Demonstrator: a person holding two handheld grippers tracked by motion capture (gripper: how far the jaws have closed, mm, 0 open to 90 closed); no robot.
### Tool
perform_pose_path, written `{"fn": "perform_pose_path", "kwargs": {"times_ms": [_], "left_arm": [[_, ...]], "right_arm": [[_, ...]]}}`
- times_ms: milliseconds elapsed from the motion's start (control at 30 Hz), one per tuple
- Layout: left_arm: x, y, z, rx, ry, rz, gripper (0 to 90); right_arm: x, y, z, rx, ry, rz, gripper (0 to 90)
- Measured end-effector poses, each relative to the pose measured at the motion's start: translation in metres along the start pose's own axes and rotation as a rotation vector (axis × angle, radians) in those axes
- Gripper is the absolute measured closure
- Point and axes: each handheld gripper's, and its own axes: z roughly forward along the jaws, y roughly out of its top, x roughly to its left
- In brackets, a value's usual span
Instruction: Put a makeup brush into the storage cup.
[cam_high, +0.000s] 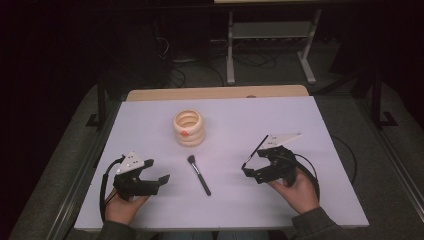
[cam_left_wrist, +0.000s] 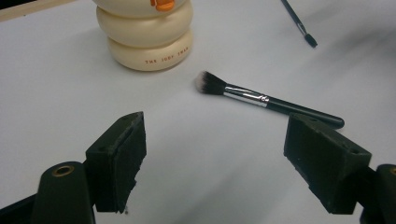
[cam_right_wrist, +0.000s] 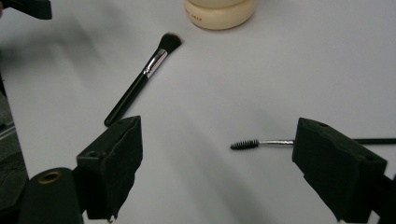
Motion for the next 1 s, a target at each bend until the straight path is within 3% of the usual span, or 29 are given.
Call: {"fn": "perform_pose_path", "kwargs": {"times_ms": [267, 733, 800, 1000], "left_arm": [[0.0, 0.0, -0.001, -0.01, -0.007, -0.002, 20.7], [-0.001, 0.001, 0.0, -0.011, -0.016, -0.002, 20.7], [0.0, 0.001, 0.0, -0.005, -0.016, 0.015, 20.7], [-0.001, 0.001, -0.001, -0.013, -0.016, 0.001, 20.8]], "right_arm": [[0.015, 0.027, 0.023, 0.036, 0.035, -0.039, 15.9], [0.039, 0.059, 0.047, 0.081, 0.076, -0.088, 19.6], [0.042, 0.063, 0.052, 0.093, 0.071, -0.1, 20.0], [0.05, 0.067, 0.07, 0.142, 0.068, -0.087, 22.5]]}}
